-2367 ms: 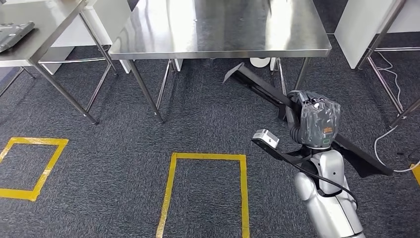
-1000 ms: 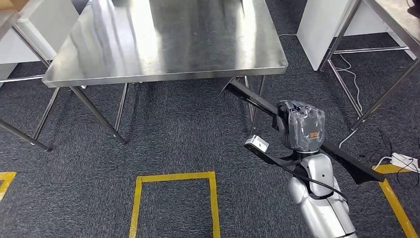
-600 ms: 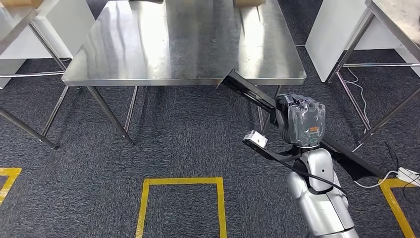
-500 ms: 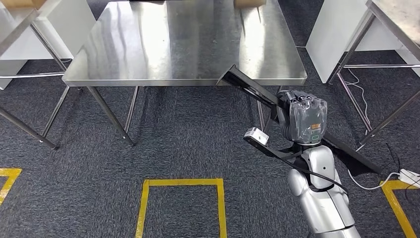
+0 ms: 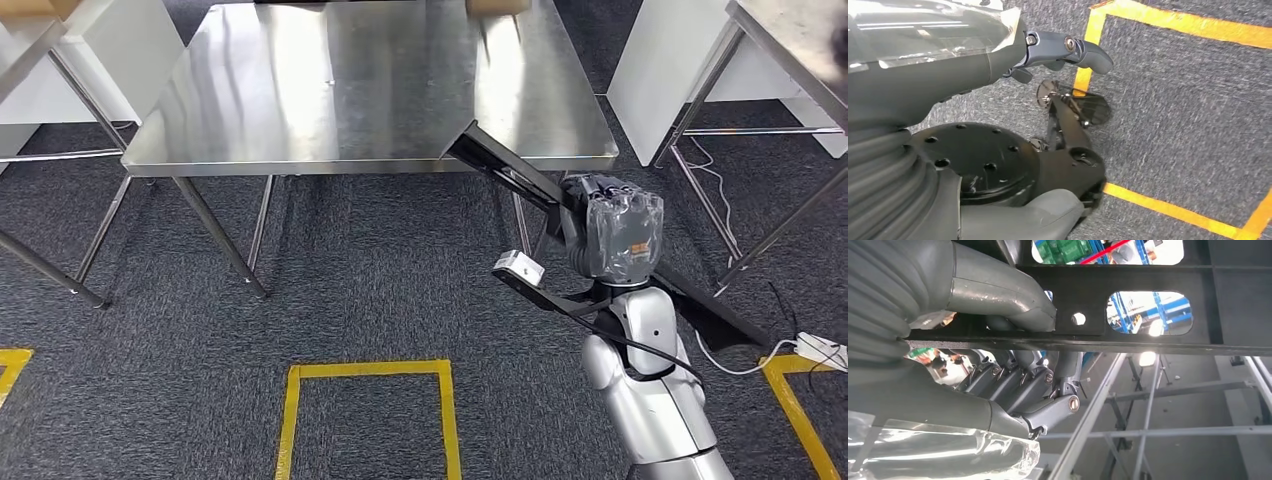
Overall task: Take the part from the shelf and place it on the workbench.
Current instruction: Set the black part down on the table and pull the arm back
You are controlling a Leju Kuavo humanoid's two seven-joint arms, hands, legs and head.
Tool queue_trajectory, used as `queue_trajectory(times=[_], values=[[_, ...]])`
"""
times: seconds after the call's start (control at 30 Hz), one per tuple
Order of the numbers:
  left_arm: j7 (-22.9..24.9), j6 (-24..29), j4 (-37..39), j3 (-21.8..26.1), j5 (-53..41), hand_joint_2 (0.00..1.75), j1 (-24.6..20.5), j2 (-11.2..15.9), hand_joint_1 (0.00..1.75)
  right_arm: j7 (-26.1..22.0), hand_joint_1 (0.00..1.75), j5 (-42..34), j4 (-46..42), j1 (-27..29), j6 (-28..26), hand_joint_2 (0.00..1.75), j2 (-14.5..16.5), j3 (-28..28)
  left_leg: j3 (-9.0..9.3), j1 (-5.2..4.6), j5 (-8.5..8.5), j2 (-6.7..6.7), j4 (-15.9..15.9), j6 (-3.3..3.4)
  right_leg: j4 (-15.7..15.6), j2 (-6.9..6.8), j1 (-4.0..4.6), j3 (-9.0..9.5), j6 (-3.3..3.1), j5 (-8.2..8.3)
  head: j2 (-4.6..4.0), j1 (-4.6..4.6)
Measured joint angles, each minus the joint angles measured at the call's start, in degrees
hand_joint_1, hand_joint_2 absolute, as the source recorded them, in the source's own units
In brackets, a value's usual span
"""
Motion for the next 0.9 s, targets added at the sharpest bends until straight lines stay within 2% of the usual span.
queue_trajectory(times=[0.07,0.1,0.13,0.17,0.2,0.27,0.3,0.33,0.37,0.4,0.47,0.5,0.53,0.6,0.63,0.7,0.77,0.8,0.83,0.87,0.9], values=[[-0.02,-0.04,-0.02,0.0,-0.01,1.75,-0.02,0.01,0.0,0.0,1.75,0.0,-0.14,0.04,-0.01,1.75,-0.04,-0.02,-0.07,-0.66,-0.07,-0.12,-0.24,1.06,-0.6,0.02,0.11,0.03,1.07,0.32,0.0,0.02],[-0.02,-0.04,-0.02,0.0,-0.01,1.75,-0.01,0.01,0.0,0.0,1.75,0.0,-0.18,0.07,-0.01,1.75,-0.05,-0.04,0.02,-0.84,0.19,-0.09,-0.52,1.77,-0.63,-0.03,0.06,-0.07,1.47,0.28,0.0,0.05],[-0.03,-0.04,-0.02,0.0,-0.02,1.75,-0.01,0.02,0.0,0.0,1.75,0.0,-0.21,0.08,-0.02,1.75,-0.08,-0.09,0.12,-0.98,0.48,-0.05,-0.84,2.5,0.13,-0.07,0.05,-0.46,1.57,-0.24,0.0,0.11],[-0.03,-0.04,-0.02,0.0,-0.02,1.75,-0.02,0.02,0.0,-0.01,1.75,0.0,-0.24,0.08,-0.02,1.75,-0.11,-0.14,0.21,-1.09,0.76,-0.03,-1.16,3.19,2.21,-0.12,0.08,-1.43,1.41,-1.37,0.0,0.24],[-0.03,-0.05,-0.02,0.0,-0.03,1.75,-0.01,0.01,0.0,-0.01,1.75,0.0,-0.24,0.11,-0.02,1.75,-0.16,-0.21,0.23,-1.22,0.88,0.0,-1.29,3.73,5.55,-0.15,0.16,-3.01,0.98,-2.95,0.0,0.38],[-0.03,-0.16,-0.02,0.0,-0.09,1.75,0.03,0.01,0.0,-0.02,1.75,0.0,-0.25,0.31,-0.02,1.75,-0.3,-0.31,0.17,-1.79,0.87,-0.02,-1.27,4.43,13.43,-0.14,0.64,-6.71,0.38,-5.92,0.0,0.62],[-0.04,-0.23,-0.02,0.0,-0.13,1.75,0.04,0.0,0.0,-0.02,1.75,-0.01,-0.25,0.44,-0.02,1.75,-0.38,-0.34,0.18,-2.13,0.85,-0.05,-1.26,4.63,15.7,-0.13,1.0,-7.84,0.31,-6.42,0.0,0.67],[-0.05,-0.29,-0.02,0.0,-0.16,1.75,0.05,-0.01,0.0,-0.02,1.75,-0.01,-0.25,0.55,-0.02,1.75,-0.47,-0.38,0.22,-2.48,0.84,-0.08,-1.25,4.78,15.8,-0.13,1.41,-7.91,0.34,-6.06,0.0,0.72],[-0.09,-0.33,-0.02,0.0,-0.18,1.75,0.05,-0.02,0.0,-0.02,1.75,-0.02,-0.28,0.63,-0.02,1.75,-0.56,-0.41,0.29,-2.85,0.82,-0.14,-1.25,4.89,13.54,-0.13,1.89,-6.81,0.33,-4.88,0.0,0.75],[-0.13,-0.36,-0.02,-0.01,-0.21,1.75,0.05,-0.04,0.0,-0.02,1.75,-0.02,-0.36,0.66,-0.03,1.75,-0.64,-0.44,0.39,-3.15,0.78,-0.2,-1.24,4.98,9.51,-0.13,2.38,-4.81,0.14,-3.28,0.0,0.77],[-0.2,-0.43,-0.03,-0.02,-0.25,1.75,0.02,-0.2,0.0,-0.02,1.75,-0.02,-0.58,0.71,-0.04,1.75,-0.79,-0.52,0.41,-3.77,0.63,-0.29,-1.11,5.06,1.98,-0.23,3.14,-1.1,-1.0,-0.79,0.0,0.73],[-0.22,-0.48,-0.04,-0.03,-0.27,1.75,0.01,-0.29,0.0,-0.02,1.75,-0.02,-0.68,0.74,-0.05,1.75,-0.86,-0.55,0.35,-3.9,0.57,-0.29,-1.05,5.05,-0.02,-0.3,3.32,-0.12,-1.6,-0.21,0.0,0.74],[-0.25,-0.51,-0.04,-0.03,-0.3,1.75,0.02,-0.37,0.0,-0.02,1.75,-0.02,-0.75,0.79,-0.05,1.75,-0.96,-0.58,0.26,-3.97,0.53,-0.25,-1.01,5.0,-0.65,-0.37,3.39,0.17,-2.07,-0.08,0.0,0.78],[-0.32,-0.56,-0.04,-0.03,-0.34,1.75,0.01,-0.36,0.0,0.0,1.75,-0.02,-0.95,0.89,-0.07,1.75,-1.13,-0.69,0.1,-3.91,0.33,-0.12,-0.86,4.73,-1.22,-0.4,3.0,0.48,-2.56,0.26,0.01,0.98],[-0.34,-0.56,-0.04,-0.03,-0.4,1.75,-0.01,-0.33,0.0,0.02,1.75,-0.03,-1.09,0.93,-0.08,1.75,-1.17,-0.78,-0.19,-3.88,-0.15,-0.08,-0.23,4.33,-1.57,-0.41,2.65,0.77,-2.81,0.38,0.01,1.0],[-0.37,-0.56,-0.05,-0.05,-0.58,1.75,-0.04,-0.22,0.0,0.13,1.75,-0.05,-1.41,1.07,-0.1,1.75,-1.21,-0.92,-2.38,-3.31,-2.55,-0.03,4.24,3.09,-2.08,-0.45,1.91,1.33,-3.16,0.51,0.01,0.95],[-0.33,-0.56,-0.06,-0.07,-0.76,1.75,-0.01,-0.19,0.0,0.21,1.75,-0.07,-1.58,1.47,-0.11,1.75,-1.25,-1.01,-6.37,-2.06,-5.58,0.09,11.75,1.76,-2.12,-0.47,1.62,1.47,-3.21,0.38,0.0,0.85],[-0.28,-0.56,-0.06,-0.08,-0.81,1.75,0.01,-0.13,0.0,0.22,1.75,-0.07,-1.61,1.8,-0.11,1.75,-1.28,-1.05,-7.98,-1.41,-6.14,0.17,14.33,1.2,-2.11,-0.45,1.42,1.51,-3.11,0.27,0.0,0.86],[-0.23,-0.56,-0.06,-0.1,-0.84,1.75,0.03,-0.07,0.0,0.22,1.75,-0.07,-1.62,2.16,-0.13,1.75,-1.33,-1.11,-8.61,-0.85,-5.61,0.25,14.91,0.69,-2.09,-0.43,1.16,1.6,-2.9,0.13,0.0,0.85],[-0.18,-0.55,-0.06,-0.11,-0.86,1.75,0.04,-0.02,0.0,0.23,1.75,-0.07,-1.67,2.51,-0.14,1.75,-1.38,-1.2,-8.05,-0.36,-4.05,0.33,13.22,0.21,-2.07,-0.4,0.84,1.78,-2.6,-0.06,0.0,0.84],[-0.13,-0.55,-0.06,-0.14,-0.89,1.75,0.04,0.04,0.0,0.27,1.75,-0.07,-1.77,2.8,-0.15,1.75,-1.41,-1.3,-6.47,0.09,-1.87,0.42,9.76,-0.25,-2.04,-0.37,0.49,2.03,-2.22,-0.28,0.0,0.84]])
